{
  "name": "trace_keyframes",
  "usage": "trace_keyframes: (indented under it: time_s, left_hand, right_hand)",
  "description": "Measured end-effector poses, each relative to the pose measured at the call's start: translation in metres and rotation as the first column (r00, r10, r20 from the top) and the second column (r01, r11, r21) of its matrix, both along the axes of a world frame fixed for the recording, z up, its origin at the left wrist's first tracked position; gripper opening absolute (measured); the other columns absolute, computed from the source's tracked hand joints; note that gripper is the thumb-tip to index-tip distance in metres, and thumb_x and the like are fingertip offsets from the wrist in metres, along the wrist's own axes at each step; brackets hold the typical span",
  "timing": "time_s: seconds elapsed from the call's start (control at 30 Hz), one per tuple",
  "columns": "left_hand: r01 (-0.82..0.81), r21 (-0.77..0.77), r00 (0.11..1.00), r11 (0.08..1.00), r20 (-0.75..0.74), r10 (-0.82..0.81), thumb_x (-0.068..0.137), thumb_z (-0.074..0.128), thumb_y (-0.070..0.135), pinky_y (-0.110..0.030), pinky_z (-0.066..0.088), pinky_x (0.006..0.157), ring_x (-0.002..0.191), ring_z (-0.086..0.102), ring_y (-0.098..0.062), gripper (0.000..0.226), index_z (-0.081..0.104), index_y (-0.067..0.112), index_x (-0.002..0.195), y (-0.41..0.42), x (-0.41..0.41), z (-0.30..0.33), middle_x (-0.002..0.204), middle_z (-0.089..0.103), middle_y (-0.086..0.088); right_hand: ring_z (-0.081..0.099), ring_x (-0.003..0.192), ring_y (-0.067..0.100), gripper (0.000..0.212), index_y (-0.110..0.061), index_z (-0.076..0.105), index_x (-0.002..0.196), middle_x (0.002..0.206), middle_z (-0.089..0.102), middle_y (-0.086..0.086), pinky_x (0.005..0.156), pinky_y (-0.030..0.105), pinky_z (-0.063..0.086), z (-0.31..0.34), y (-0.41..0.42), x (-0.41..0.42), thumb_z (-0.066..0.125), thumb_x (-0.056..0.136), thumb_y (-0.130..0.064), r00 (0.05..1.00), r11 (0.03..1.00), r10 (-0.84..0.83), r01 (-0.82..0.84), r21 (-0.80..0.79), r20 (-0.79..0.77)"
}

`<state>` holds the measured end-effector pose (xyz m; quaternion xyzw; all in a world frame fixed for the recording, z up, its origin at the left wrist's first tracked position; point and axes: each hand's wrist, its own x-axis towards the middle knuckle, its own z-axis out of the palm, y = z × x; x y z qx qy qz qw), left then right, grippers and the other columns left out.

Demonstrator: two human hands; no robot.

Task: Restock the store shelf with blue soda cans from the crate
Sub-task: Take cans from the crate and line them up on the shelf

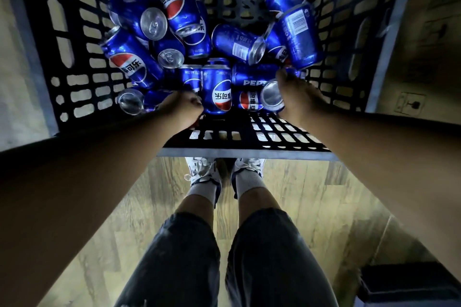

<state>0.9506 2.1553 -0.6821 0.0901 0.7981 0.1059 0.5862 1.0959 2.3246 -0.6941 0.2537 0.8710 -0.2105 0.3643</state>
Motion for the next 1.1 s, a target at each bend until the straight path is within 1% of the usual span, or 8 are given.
trace_keyframes:
  time_s: [0.17,0.4,0.53,0.63,0.73,0.87,0.97,1.1]
  left_hand:
    - [0.024,-0.027,0.998,0.999,-0.057,-0.026,0.094,0.048,0.010,-0.038,0.045,0.088,0.108,0.057,-0.040,0.028,0.061,-0.008,0.111,-0.009,-0.001,0.022,0.114,0.062,-0.026]
    - [-0.084,-0.059,0.996,0.995,0.017,0.085,0.098,0.042,0.006,-0.026,0.045,0.062,0.106,0.059,-0.043,0.028,0.054,-0.011,0.117,0.008,-0.010,0.081,0.117,0.059,-0.031]
    - [-0.145,-0.042,0.988,0.989,0.042,0.147,0.097,0.041,0.006,-0.018,0.042,0.038,0.062,0.058,-0.022,0.023,0.052,0.009,0.077,0.017,-0.024,0.119,0.093,0.062,-0.026]
    - [-0.146,-0.022,0.989,0.989,0.006,0.146,0.094,0.042,0.006,-0.011,0.032,0.028,0.056,0.053,-0.017,0.026,0.048,0.013,0.070,0.019,-0.029,0.150,0.076,0.059,-0.016]
    - [-0.133,-0.014,0.991,0.991,0.030,0.134,0.096,0.041,0.008,-0.016,0.036,0.033,0.056,0.054,-0.016,0.023,0.048,0.011,0.074,0.023,-0.031,0.187,0.069,0.057,-0.010]
    - [-0.164,0.045,0.985,0.985,0.055,0.161,0.098,0.041,0.011,-0.016,0.041,0.038,0.062,0.057,-0.019,0.021,0.055,0.000,0.109,0.024,-0.030,0.243,0.082,0.063,-0.013]
    - [-0.102,0.036,0.991,0.994,0.086,0.099,0.099,0.040,0.011,-0.013,0.039,0.035,0.057,0.053,-0.013,0.017,0.054,0.003,0.095,0.012,-0.029,0.284,0.084,0.062,-0.013]
    - [-0.125,-0.016,0.982,0.992,0.142,0.126,0.099,0.041,0.017,-0.026,0.046,0.064,0.073,0.060,-0.022,0.029,0.050,0.001,0.122,-0.004,-0.037,0.337,0.094,0.066,-0.016]
  right_hand:
    - [0.057,0.110,0.035,0.074,-0.002,0.032,0.129,0.126,0.052,0.018,0.082,0.033,0.045,0.031,0.001,-0.008,0.079,0.072,-0.013,0.990,0.994,-0.098,0.093,-0.049,-0.099]
    - [0.055,0.111,0.034,0.088,-0.021,0.026,0.142,0.129,0.047,0.015,0.078,0.032,0.042,0.084,0.015,-0.042,0.077,0.070,-0.016,0.962,0.967,-0.256,0.253,-0.038,-0.098]
    - [0.057,0.108,0.032,0.079,-0.022,0.034,0.135,0.125,0.052,0.015,0.076,0.031,0.045,0.120,0.021,-0.055,0.077,0.070,-0.018,0.943,0.952,-0.307,0.306,-0.032,-0.128]
    - [0.056,0.109,0.032,0.081,-0.021,0.032,0.137,0.129,0.050,0.013,0.083,0.035,0.049,0.158,0.024,-0.059,0.077,0.069,-0.017,0.933,0.944,-0.331,0.328,-0.044,-0.142]
    - [0.056,0.106,0.033,0.077,-0.020,0.034,0.134,0.127,0.051,0.011,0.084,0.038,0.049,0.208,0.022,-0.060,0.077,0.070,-0.016,0.923,0.936,-0.351,0.342,-0.080,-0.159]
    - [0.055,0.095,0.026,0.069,-0.019,0.035,0.129,0.110,0.052,0.004,0.076,0.033,0.050,0.273,0.017,-0.062,0.075,0.072,-0.014,0.856,0.877,-0.480,0.466,-0.115,-0.191]
    - [0.053,0.092,0.022,0.068,-0.020,0.034,0.127,0.112,0.051,0.004,0.070,0.029,0.047,0.316,0.010,-0.066,0.073,0.072,-0.013,0.798,0.830,-0.558,0.544,-0.125,-0.229]
    - [0.047,0.093,0.017,0.074,-0.021,0.033,0.132,0.121,0.050,0.008,0.073,0.023,0.036,0.378,-0.001,-0.071,0.075,0.071,-0.014,0.751,0.802,-0.597,0.573,-0.170,-0.282]
